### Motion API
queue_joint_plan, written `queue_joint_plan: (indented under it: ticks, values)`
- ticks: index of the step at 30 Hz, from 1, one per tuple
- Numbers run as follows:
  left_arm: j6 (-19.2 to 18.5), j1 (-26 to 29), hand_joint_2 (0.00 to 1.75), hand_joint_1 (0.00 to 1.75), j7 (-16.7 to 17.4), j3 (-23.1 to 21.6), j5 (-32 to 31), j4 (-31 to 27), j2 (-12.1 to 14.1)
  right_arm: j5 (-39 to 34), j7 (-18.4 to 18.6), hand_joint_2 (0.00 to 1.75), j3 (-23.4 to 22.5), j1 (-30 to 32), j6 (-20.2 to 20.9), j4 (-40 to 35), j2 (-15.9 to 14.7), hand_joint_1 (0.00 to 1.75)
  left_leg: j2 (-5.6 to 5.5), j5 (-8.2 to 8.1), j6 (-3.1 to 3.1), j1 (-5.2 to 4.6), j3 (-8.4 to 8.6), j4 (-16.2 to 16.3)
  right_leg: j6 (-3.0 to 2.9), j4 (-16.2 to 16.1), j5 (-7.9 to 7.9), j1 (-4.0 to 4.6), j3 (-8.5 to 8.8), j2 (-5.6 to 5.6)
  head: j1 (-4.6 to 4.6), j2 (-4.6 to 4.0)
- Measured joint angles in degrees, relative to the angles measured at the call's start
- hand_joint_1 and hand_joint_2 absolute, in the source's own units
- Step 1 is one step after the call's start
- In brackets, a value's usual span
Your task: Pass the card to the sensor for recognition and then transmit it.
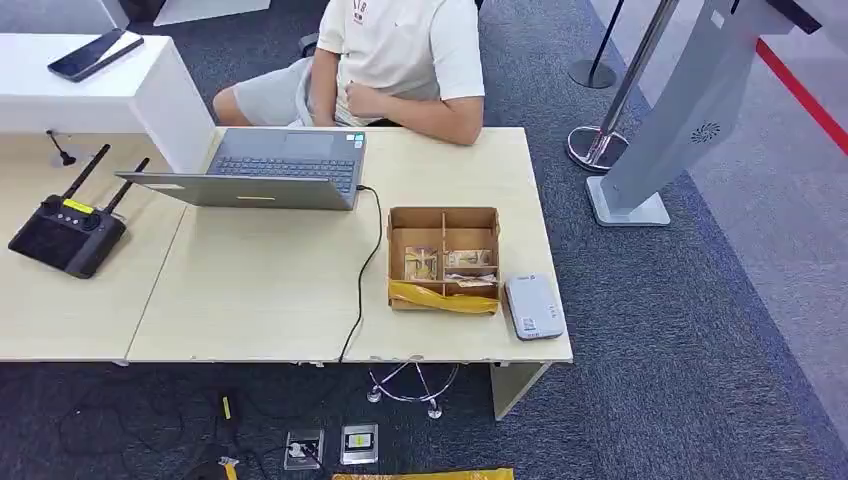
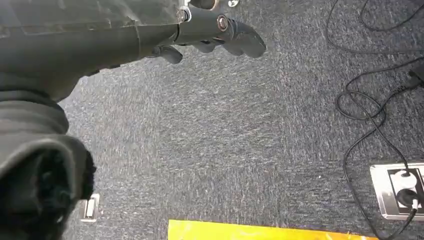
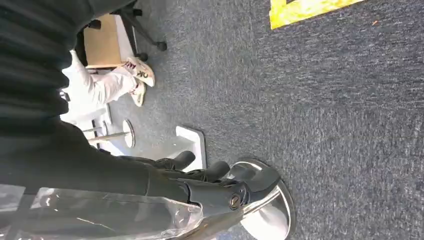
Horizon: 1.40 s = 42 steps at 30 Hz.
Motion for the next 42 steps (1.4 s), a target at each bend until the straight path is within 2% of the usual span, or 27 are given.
queue_joint_plan:
  ticks: [7,17,42]
  values:
    - [0.1,-0.1,0.00,0.00,0.0,-0.1,-0.1,0.0,0.0,0.2,0.0,1.75,0.8,0.0,0.6,0.0,0.0,0.00,0.00,0.00,0.00,0.00,-0.01,0.0,0.00,0.0,0.00,0.00,0.00,0.00,0.00,0.00]
    - [1.1,0.3,0.00,0.00,1.8,-1.4,-0.5,-2.1,0.5,0.3,0.0,1.75,1.6,-0.1,0.9,0.0,-0.5,0.00,0.00,0.00,0.00,0.00,-0.01,0.0,0.00,0.0,0.00,0.00,0.01,-0.01,-0.02,0.00]
    - [0.5,0.2,0.00,0.00,1.3,-1.4,0.5,-2.4,0.7,0.0,0.0,1.75,2.3,0.0,0.9,0.0,-0.7,0.00,0.00,0.00,0.00,0.00,0.00,0.0,0.00,0.0,0.00,0.00,0.00,0.00,0.00,0.00]
